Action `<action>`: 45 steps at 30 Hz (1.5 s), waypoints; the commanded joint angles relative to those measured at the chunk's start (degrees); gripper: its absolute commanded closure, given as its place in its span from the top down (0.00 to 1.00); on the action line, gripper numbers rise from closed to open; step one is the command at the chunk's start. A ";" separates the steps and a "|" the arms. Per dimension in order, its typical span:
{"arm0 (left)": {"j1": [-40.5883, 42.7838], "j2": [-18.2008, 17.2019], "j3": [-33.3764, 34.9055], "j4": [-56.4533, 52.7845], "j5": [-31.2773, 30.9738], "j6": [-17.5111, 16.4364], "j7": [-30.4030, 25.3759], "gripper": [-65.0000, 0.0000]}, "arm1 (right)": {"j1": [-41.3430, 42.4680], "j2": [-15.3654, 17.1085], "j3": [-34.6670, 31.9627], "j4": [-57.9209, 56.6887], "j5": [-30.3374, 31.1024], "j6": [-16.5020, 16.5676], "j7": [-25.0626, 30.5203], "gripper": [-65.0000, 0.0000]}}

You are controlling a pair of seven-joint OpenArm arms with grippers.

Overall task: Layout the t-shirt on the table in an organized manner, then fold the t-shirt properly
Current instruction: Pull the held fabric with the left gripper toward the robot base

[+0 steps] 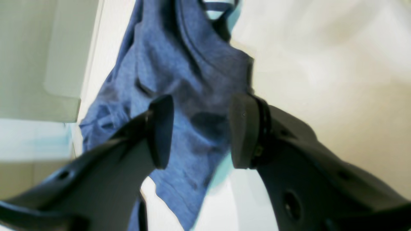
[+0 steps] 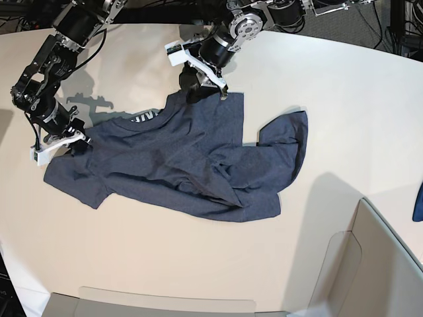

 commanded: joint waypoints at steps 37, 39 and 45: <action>-2.92 8.46 1.36 -13.01 1.30 -14.27 2.77 0.43 | 0.87 2.01 -0.30 0.96 1.11 0.47 1.14 0.00; -2.92 8.46 1.36 -12.40 1.30 -15.77 2.86 0.43 | 0.87 2.01 -0.30 0.96 1.11 0.47 1.05 0.00; -2.57 8.28 1.36 -6.24 1.30 -23.06 3.74 0.43 | 0.87 3.24 -0.39 0.96 1.11 0.47 1.05 0.00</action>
